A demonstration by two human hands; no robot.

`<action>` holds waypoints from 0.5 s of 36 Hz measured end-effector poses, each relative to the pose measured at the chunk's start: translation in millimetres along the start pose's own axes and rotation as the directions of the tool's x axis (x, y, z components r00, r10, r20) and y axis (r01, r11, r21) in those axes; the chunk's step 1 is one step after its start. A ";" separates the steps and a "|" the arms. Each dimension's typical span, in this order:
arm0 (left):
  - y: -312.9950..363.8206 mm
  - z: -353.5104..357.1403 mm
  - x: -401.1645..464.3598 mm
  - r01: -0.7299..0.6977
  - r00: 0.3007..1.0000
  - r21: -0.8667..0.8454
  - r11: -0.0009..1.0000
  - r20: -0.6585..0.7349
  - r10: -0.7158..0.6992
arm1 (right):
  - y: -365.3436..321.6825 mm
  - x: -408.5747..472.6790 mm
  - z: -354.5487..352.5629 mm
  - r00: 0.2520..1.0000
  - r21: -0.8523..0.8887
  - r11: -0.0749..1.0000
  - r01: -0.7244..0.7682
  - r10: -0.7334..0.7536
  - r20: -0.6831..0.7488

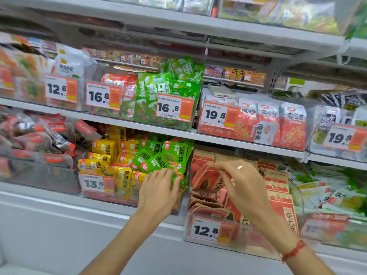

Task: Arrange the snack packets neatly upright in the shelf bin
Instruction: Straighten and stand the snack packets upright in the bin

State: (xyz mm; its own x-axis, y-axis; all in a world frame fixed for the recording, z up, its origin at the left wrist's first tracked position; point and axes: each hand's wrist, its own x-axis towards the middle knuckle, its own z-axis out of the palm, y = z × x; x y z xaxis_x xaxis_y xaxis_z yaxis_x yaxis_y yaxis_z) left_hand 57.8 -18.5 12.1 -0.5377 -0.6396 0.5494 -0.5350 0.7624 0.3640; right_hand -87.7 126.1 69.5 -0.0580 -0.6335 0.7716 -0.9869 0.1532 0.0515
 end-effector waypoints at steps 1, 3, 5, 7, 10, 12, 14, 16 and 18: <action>7.3 -8.6 -4.9 0.004 1.000 -0.027 1.000 -0.002 -0.004 | -1.5 -3.9 -5.6 0.998 0.006 1.000 0.017 -0.017 -0.055; 21.3 -25.8 -17.5 -0.015 1.000 -0.093 0.996 -0.018 0.014 | -5.9 -10.7 -17.1 0.986 0.008 0.999 0.046 -0.044 -0.163; 35.6 -40.9 -33.3 -0.071 0.997 -0.200 0.977 -0.052 0.062 | -12.8 -18.2 -29.3 0.960 0.002 0.997 0.078 -0.074 -0.271; 48.7 -52.1 -50.3 -0.146 0.989 -0.302 0.942 -0.080 0.127 | -22.1 -27.3 -41.2 0.916 -0.003 0.994 0.108 -0.101 -0.387; 60.6 -61.1 -69.7 -0.262 0.963 -0.349 0.900 -0.160 0.218 | -37.0 -42.7 -53.9 0.861 0.025 0.989 0.149 -0.117 -0.495; 64.2 -61.8 -77.8 -0.311 0.941 -0.306 0.900 -0.229 0.248 | -44.1 -53.1 -57.4 0.857 0.071 0.977 0.201 -0.140 -0.495; 65.8 -60.4 -84.7 -0.332 0.926 -0.291 0.898 -0.285 0.250 | -48.8 -63.0 -57.7 0.864 0.090 0.965 0.245 -0.176 -0.472; 64.2 -58.0 -89.3 -0.348 0.913 -0.288 0.892 -0.320 0.253 | -52.3 -70.7 -57.1 0.860 0.118 0.957 0.264 -0.178 -0.479; 61.2 -55.9 -92.3 -0.375 0.897 -0.283 0.883 -0.353 0.267 | -55.2 -76.1 -58.2 0.856 0.148 0.949 0.277 -0.174 -0.487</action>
State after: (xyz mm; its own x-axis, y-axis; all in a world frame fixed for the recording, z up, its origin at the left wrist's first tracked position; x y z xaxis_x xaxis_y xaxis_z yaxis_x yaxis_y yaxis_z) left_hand 111.1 92.7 25.7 -0.3954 -0.3351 0.8552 -0.0863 0.9405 0.3286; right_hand -20.0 210.0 44.8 0.1951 -0.1999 0.9602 -0.9754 -0.1423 0.1686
